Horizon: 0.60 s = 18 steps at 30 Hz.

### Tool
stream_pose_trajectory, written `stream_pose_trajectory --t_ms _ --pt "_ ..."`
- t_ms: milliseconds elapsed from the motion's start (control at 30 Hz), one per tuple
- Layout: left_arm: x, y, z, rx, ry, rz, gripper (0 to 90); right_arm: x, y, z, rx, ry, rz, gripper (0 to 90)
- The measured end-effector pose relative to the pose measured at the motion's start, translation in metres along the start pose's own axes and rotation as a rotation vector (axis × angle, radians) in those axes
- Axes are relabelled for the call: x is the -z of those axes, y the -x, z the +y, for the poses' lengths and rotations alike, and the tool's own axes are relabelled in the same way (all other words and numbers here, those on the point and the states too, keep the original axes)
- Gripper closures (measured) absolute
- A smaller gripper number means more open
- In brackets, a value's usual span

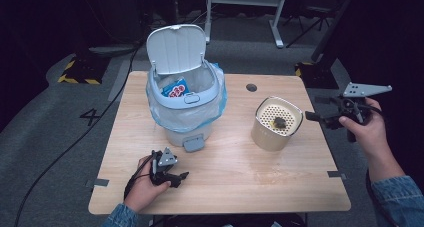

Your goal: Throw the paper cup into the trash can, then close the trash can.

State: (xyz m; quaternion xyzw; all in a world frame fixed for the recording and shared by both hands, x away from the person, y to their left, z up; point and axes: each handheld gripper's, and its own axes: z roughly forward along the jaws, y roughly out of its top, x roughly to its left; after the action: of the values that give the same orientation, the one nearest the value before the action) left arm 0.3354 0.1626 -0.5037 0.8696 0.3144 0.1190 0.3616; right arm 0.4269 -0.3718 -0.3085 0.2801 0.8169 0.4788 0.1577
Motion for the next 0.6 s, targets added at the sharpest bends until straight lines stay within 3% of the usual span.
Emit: stream_pose_trajectory --t_ms 100,300,333,367,467,600 --pt "0.0 0.0 0.0 0.004 0.0 0.003 25.6 0.001 -0.003 -0.018 -0.051 -0.049 -0.016 28.6" --pt "0.005 -0.002 0.0 0.025 -0.02 0.024 30.5 -0.007 -0.008 -0.057 -0.043 -0.095 -0.048 22.4" --pt "0.005 -0.002 0.0 0.025 -0.02 0.024 31.1 -0.007 -0.008 -0.057 -0.043 -0.095 -0.048 22.4" --pt "0.008 -0.003 0.001 0.027 -0.023 0.034 30.7 -0.012 -0.009 -0.073 -0.059 -0.104 -0.052 22.1" --pt "0.016 -0.004 0.003 0.04 0.004 0.019 31.0 -0.02 -0.011 -0.094 -0.08 -0.127 -0.047 21.9" --pt "0.022 -0.006 0.004 0.053 0.007 0.009 31.3 -0.029 -0.013 -0.115 -0.07 -0.167 -0.05 21.3"
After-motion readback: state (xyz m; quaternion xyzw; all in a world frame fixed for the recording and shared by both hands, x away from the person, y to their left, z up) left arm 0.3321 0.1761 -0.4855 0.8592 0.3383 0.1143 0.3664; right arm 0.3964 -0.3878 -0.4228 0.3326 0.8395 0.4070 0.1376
